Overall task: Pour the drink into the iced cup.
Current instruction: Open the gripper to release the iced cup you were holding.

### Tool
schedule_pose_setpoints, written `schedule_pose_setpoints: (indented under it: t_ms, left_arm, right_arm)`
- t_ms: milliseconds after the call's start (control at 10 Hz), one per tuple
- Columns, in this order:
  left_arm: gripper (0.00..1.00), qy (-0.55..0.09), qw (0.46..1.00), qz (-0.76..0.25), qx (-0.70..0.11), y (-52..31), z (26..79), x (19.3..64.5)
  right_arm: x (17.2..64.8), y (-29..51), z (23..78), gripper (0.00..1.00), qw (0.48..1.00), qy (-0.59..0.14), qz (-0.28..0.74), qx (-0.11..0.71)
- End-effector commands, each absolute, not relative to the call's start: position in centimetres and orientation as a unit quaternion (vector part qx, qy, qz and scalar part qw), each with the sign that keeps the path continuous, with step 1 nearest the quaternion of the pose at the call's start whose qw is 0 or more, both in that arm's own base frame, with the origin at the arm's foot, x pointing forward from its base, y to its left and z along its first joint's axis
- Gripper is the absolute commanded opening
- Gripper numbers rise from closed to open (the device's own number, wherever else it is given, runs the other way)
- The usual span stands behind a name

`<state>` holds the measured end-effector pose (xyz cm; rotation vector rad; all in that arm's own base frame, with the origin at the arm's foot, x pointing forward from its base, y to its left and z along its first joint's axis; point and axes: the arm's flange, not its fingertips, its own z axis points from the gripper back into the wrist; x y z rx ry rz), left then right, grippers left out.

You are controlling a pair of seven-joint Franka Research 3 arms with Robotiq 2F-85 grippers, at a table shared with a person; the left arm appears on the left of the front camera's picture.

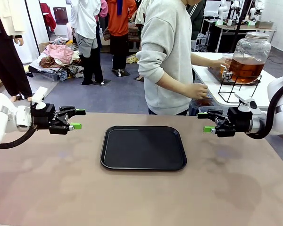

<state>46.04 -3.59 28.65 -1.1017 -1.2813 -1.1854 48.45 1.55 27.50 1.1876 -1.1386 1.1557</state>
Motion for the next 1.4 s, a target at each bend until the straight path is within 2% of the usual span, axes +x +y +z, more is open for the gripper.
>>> schedule_pose_setpoints:
  t_ms: [0,1300]
  left_arm:
    - [1.0,-0.537,0.511,-0.492,-0.456,-3.71,28.76,46.18]
    - [1.0,-0.537,0.511,-0.492,-0.456,-3.71,28.76,46.18]
  right_arm:
    - [48.53,1.62,27.75,1.0,0.535,-0.479,0.488,0.496]
    - [48.53,1.62,27.75,1.0,0.535,-0.479,0.488,0.496]
